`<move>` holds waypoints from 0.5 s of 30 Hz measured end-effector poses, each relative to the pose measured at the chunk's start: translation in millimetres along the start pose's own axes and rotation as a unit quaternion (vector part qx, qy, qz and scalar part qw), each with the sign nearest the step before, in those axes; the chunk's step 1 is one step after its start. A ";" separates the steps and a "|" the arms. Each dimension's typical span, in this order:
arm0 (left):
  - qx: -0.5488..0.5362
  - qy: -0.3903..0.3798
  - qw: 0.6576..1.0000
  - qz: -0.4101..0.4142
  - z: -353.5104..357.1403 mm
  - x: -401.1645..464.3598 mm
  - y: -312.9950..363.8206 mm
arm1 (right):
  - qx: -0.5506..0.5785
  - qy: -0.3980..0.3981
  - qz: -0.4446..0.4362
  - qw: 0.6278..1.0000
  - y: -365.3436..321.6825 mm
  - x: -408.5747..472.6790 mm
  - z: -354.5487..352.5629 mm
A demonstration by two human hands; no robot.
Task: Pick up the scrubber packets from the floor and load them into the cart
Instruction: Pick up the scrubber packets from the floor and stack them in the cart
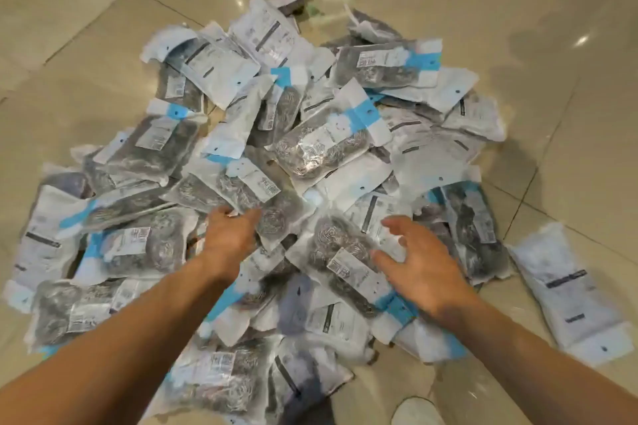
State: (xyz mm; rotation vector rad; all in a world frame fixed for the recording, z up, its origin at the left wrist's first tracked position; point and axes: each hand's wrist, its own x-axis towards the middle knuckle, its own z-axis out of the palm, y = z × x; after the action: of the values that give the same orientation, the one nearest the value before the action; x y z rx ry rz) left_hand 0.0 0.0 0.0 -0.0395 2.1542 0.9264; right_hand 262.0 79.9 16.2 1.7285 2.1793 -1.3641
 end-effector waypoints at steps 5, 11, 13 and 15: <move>-0.052 0.044 0.997 -0.042 35.7 48.6 -26.7 | -0.098 -0.004 -0.035 0.995 16.2 51.4 42.6; -0.103 0.096 0.990 -0.015 59.0 58.7 -32.3 | -0.249 -0.025 -0.003 0.968 25.6 57.3 64.9; -0.105 0.106 0.989 -0.017 60.1 54.1 -28.3 | -0.272 -0.037 0.012 0.962 27.1 55.7 69.3; -0.114 0.097 0.989 -0.021 55.2 50.9 -27.5 | -0.264 -0.049 0.025 0.963 27.8 51.3 70.6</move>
State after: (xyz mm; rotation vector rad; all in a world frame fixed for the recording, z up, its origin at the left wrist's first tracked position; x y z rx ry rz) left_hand 8.6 27.6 -74.6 -0.2982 2.2032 1.1816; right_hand 232.5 73.4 -70.3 1.4643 2.1605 -0.7345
